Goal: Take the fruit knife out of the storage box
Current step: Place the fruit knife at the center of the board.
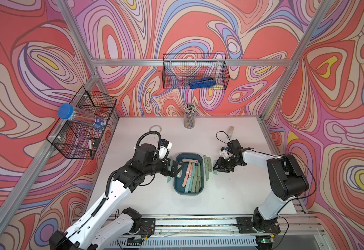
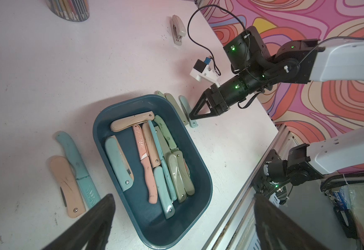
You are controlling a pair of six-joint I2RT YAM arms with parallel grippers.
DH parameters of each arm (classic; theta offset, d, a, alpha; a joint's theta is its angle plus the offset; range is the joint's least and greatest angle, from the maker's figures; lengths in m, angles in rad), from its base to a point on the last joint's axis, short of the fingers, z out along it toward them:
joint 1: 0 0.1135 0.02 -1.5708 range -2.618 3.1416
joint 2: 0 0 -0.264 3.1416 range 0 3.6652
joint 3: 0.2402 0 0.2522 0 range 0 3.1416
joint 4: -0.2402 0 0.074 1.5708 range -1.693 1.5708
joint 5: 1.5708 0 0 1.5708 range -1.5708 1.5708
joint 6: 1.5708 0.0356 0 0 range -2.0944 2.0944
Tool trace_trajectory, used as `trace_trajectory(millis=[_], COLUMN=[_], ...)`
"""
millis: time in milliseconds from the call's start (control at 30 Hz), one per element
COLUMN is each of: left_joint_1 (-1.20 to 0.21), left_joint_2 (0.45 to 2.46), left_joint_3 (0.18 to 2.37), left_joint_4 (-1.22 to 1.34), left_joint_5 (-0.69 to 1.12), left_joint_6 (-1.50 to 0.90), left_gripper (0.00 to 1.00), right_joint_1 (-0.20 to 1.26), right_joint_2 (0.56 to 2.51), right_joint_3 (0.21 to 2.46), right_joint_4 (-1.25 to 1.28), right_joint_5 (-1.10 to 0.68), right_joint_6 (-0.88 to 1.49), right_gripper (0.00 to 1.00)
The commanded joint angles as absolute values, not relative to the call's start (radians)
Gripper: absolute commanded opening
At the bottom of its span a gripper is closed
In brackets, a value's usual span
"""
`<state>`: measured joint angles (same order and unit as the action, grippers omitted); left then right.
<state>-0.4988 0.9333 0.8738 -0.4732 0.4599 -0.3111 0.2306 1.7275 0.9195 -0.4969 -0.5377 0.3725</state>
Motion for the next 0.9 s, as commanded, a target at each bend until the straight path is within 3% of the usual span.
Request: trace_trajectory(millis=[0,567,733,867], left_joint_1=[-0.503,-0.503,-0.503,-0.503], left_joint_2=[0.937,0.937,0.940,0.940], left_joint_3=[0.864,0.864,0.864,0.866], left_joint_4=[-0.449,-0.449,-0.448,-0.449], left_joint_5=[0.462,0.456,0.456,0.453], left_joint_6=[-0.314,-0.314,-0.314,-0.314], left_gripper=[1.00,1.00,1.00,1.00], right_joint_1=[0.236,0.236,0.236,0.236], right_joint_2=[1.759,1.839,1.850,1.800], right_joint_3=[0.944,1.014,1.026,1.014], right_joint_4=[-0.484,-0.468,-0.467,-0.477], right_joint_5=[-0.464,-0.452,-0.454,-0.421], right_joint_6=[0.383,0.407,0.411,0.414], right_gripper=[0.31,0.19,0.19,0.29])
